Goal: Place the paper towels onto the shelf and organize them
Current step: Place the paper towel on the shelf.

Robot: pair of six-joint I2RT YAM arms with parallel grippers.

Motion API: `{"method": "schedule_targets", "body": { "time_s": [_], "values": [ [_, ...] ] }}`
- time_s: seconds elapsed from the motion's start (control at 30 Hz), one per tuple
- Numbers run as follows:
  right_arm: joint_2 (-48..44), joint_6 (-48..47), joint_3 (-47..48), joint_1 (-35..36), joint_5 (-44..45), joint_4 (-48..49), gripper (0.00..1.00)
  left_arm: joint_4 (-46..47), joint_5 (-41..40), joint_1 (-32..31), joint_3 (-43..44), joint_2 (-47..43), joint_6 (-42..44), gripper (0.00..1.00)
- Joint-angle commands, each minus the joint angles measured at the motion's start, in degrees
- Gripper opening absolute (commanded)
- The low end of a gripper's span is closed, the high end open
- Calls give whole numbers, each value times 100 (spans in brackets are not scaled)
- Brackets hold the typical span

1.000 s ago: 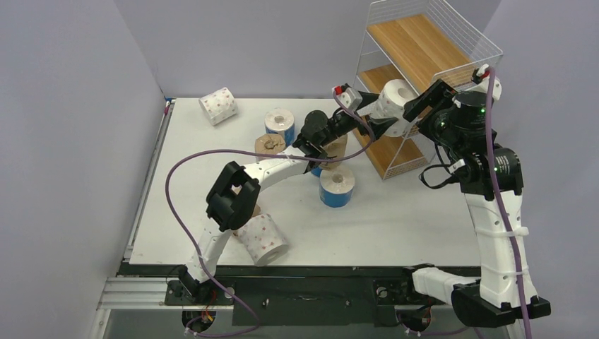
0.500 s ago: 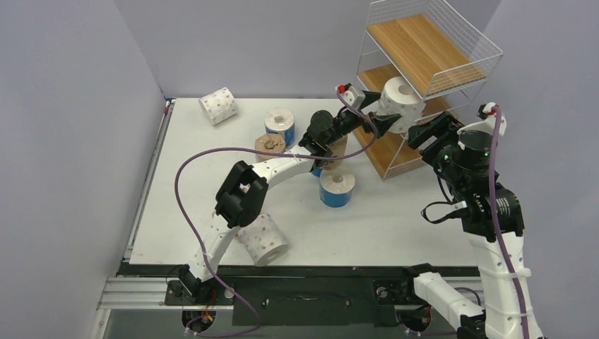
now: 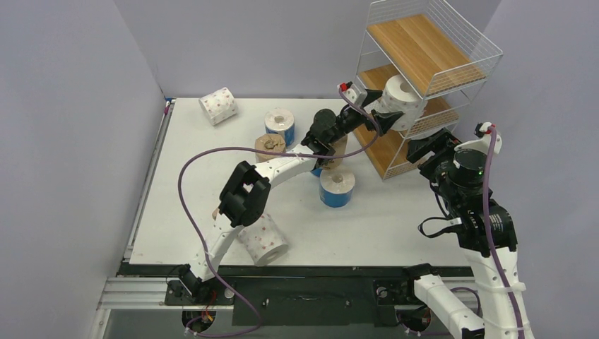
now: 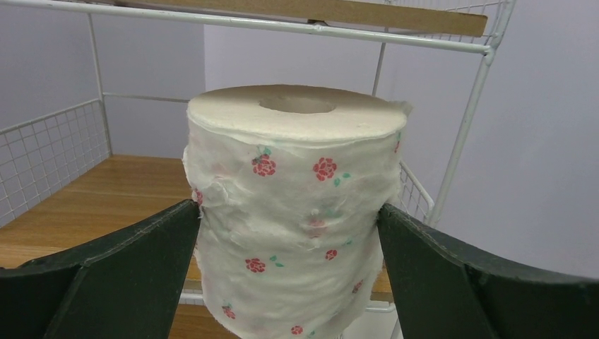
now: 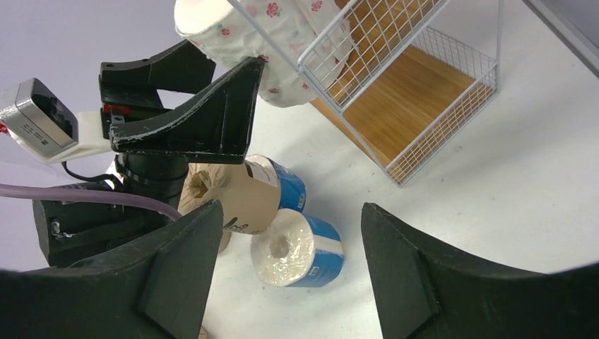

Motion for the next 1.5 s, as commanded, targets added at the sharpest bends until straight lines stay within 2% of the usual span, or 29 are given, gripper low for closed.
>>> {"method": "schedule_targets", "body": {
  "time_s": [0.0, 0.17, 0.4, 0.6, 0.63, 0.7, 0.77, 0.9, 0.97, 1.13, 1.47],
  "values": [
    [-98, -1, 85, 64, 123, 319, 67, 243, -74, -25, 94, -259, -82, 96],
    [-147, -43, 165, 68, 126, 277, 67, 388, -51, -24, -201, -666, -101, 98],
    [-220, -119, 135, 83, 227, 251, 67, 834, -132, 0, -1194, -1435, -35, 96],
    [-302, -156, 48, 88, 317, 250, 67, 489, -243, 44, -1656, -1693, 155, 99],
    [-343, -164, 23, 86, 332, 247, 67, 301, -264, 49, -1701, -1704, 166, 98],
    [-417, -175, -14, 90, 349, 235, 67, -49, -357, 67, -1694, -1733, 145, 86],
    [-491, -201, -75, 102, 371, 206, 67, -240, -302, 88, -1696, -1759, 34, 69],
    [-630, -297, -250, 110, 496, 170, 67, -352, 47, 106, -1670, -1736, -174, 54],
    [-680, -316, -330, 105, 570, 164, 67, -529, 205, 100, -1499, -1640, -239, 50],
    [-745, -326, -460, 108, 580, 168, 67, -687, 275, 107, -1168, -1301, -357, 45],
    [-821, -365, -639, 192, 706, 264, 67, -1027, -31, 108, -385, -730, -324, 49]
  ]
}}
